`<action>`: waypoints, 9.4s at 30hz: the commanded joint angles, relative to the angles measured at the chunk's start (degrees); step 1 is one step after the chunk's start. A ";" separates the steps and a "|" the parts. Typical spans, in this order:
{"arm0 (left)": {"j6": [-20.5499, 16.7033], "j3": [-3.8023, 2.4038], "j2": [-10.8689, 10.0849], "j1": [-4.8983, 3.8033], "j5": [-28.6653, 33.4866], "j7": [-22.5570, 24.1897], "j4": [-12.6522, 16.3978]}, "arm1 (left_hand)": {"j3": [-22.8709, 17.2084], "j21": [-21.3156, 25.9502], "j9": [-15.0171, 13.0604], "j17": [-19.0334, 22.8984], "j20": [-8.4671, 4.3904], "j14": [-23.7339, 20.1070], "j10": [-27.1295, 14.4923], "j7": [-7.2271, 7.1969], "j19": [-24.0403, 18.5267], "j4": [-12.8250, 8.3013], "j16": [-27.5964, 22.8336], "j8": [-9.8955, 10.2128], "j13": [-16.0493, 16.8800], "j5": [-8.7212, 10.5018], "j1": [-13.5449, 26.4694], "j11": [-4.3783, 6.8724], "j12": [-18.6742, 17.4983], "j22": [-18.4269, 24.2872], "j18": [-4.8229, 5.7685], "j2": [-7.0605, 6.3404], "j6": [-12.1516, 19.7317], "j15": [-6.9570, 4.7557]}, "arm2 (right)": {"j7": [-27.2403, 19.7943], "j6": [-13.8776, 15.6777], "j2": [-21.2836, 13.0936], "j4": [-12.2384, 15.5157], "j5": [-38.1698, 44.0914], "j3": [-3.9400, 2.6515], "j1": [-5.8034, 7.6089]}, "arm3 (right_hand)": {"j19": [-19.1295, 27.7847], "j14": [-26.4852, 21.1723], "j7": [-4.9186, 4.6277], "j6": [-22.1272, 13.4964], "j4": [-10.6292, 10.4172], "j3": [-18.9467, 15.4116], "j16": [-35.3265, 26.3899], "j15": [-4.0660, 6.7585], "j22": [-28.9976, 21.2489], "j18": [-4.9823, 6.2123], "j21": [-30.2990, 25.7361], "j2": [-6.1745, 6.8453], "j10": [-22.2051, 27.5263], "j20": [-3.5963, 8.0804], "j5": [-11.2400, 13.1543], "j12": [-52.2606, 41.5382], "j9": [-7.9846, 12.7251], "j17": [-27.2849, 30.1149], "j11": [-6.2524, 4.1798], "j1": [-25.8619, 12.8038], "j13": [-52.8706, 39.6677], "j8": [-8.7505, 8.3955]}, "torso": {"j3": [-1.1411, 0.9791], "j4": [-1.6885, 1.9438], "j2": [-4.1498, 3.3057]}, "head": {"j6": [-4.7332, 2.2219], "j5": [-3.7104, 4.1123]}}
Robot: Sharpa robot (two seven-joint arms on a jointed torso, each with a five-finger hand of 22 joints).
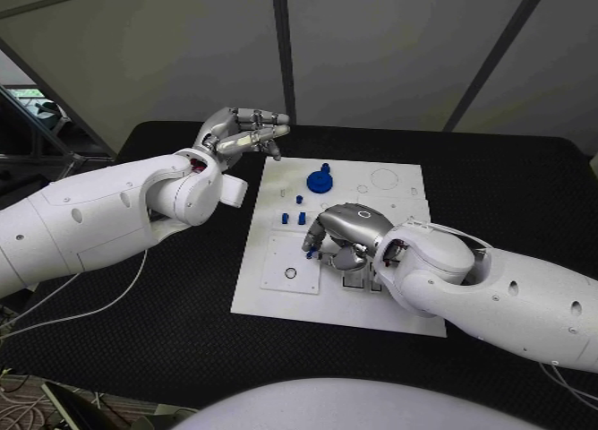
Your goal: Assemble the parts on the task board
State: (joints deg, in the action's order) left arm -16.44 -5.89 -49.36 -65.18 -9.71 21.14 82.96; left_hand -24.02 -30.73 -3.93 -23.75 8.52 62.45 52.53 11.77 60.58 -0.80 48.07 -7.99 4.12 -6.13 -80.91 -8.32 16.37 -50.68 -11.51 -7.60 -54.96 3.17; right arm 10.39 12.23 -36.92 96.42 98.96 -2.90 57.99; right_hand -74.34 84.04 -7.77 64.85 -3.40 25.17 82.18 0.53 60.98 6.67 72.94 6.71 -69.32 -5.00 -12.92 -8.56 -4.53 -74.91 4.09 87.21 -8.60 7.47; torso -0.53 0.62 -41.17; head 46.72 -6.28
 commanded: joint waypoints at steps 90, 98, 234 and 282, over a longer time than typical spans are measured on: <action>3.36 0.09 0.63 0.24 0.22 -1.33 -1.29 | 0.98 0.68 0.07 0.61 0.08 -1.06 -1.59 0.41 -0.67 -0.39 -0.65 -0.45 -0.04 0.33 -0.22 -0.26 0.65 0.29 1.11 0.74 1.01 0.30 | 3.92 -4.56 -13.67 3.20 -0.91 -4.20 2.50 | 4.85 2.61 0.02 -11.40 -0.68 -8.74 -1.94 -2.55 -9.83 0.95 -6.82 2.59 16.16 -2.85 0.34 0.54 0.54 0.93 3.05 -5.83 3.88 -3.59 | -0.04 -0.24 0.11 | -2.59 3.36; 3.40 0.09 0.65 0.27 0.22 -1.39 -1.31 | 0.98 0.68 0.07 0.61 0.08 -1.06 -1.59 0.41 -0.67 -0.39 -0.65 -0.45 -0.04 0.33 -0.22 -0.26 0.65 0.29 1.11 0.74 1.01 0.30 | 4.24 -6.29 -12.87 2.59 0.24 -4.20 2.50 | 3.99 2.68 -0.11 -9.82 -1.06 -9.03 -1.88 -2.00 -9.18 0.80 -6.49 1.47 13.71 -2.42 0.21 -2.48 0.33 0.87 2.35 -5.02 3.77 -3.15 | 0.00 -0.19 0.12 | -2.17 3.35; 3.45 0.09 1.56 0.46 0.22 -1.62 -2.38 | 1.13 0.73 0.02 0.82 0.12 -1.18 -1.85 0.42 -0.75 -0.50 -0.68 -0.73 0.03 0.32 -0.35 -0.28 1.06 0.32 1.09 1.08 1.03 0.32 | 2.88 -0.34 3.48 2.92 4.39 1.70 0.38 | 4.98 2.65 0.68 -14.28 -0.03 -5.89 -1.20 -2.31 -9.91 0.93 -7.17 2.39 13.92 -2.51 2.51 2.07 0.82 0.74 2.80 -7.56 4.66 -3.95 | 0.09 -0.06 0.18 | 0.37 -0.25; 3.15 0.25 0.03 0.75 0.22 -1.65 -1.29 | 1.34 0.78 0.01 0.97 0.17 -1.26 -2.01 0.43 -0.83 -0.47 -0.69 -0.89 0.07 0.33 -0.22 -0.30 1.37 0.36 1.10 1.21 1.12 0.36 | 18.17 5.21 -28.66 15.93 -11.70 -0.28 0.15 | -3.87 5.01 2.21 -7.65 -13.35 -32.68 5.50 2.29 5.06 -1.83 2.37 -0.89 -7.85 1.55 -6.69 -61.17 -9.10 -10.18 -3.02 -16.79 -55.98 10.27 | 0.01 -1.68 0.67 | -2.43 10.25</action>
State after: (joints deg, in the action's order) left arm -13.56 -5.61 -49.30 -64.38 -9.65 19.28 81.51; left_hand -22.92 -30.30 -3.91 -22.85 8.63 61.64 50.91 12.18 60.05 -1.27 47.60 -8.57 4.15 -6.13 -81.21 -8.73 17.46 -50.41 -11.51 -6.84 -54.15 3.58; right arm 25.95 18.19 -65.71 112.06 85.06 -3.19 58.19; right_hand -77.83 83.94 -5.45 57.59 -16.76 -7.17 87.51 2.69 65.99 5.76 74.98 5.89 -76.69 -3.57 -19.69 -69.44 -13.64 -74.94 1.03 70.84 -64.54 17.60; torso -0.62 -1.11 -40.54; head 44.25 3.81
